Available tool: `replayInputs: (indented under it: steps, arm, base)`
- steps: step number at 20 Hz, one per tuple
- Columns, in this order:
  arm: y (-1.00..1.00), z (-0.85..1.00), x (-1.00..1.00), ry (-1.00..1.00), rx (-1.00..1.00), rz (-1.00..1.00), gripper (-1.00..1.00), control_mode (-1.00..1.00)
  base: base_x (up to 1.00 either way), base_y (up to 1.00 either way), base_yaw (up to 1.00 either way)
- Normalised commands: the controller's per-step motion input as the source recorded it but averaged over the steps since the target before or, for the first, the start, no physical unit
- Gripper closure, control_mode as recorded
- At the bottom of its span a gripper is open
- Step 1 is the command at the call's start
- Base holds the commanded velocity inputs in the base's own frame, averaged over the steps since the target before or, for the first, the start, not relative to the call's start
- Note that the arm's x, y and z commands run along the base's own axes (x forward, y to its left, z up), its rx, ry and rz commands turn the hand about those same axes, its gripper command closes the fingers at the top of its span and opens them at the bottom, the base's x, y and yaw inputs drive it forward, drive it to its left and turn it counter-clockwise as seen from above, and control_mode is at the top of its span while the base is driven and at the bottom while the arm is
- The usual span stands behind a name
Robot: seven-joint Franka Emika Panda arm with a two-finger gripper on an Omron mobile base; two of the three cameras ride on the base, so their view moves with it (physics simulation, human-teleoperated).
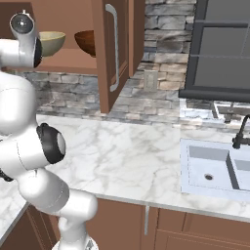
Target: Open the cabinet. Pick the bowls from the counter and place them in the cabinet. Then close the cabinet.
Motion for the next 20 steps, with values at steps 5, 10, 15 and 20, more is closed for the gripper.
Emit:
replayInputs:
  steps: [5, 10, 15, 20]
  arm:
    - [-0.14, 0.42, -0.34, -0.14, 0.07, 0.0, -1.0, -1.0]
    - [-0.37, 0.44, -0.6, 0.03, 0.06, 0.0, -1.0, -1.0]
    - [-0.44, 0.35, -0.84, 0.17, 0.02, -0.01, -1.0, -1.0]
    - [-0.3, 0.12, -0.96, 0.22, 0.0, 0.0, -1.0, -1.0]
  base:
    - [0.0, 0.0, 0.0]
    - [0.0, 0.0, 0.0]
    - [0.0, 0.0, 0.0]
    - [0.0, 0.0, 0.0]
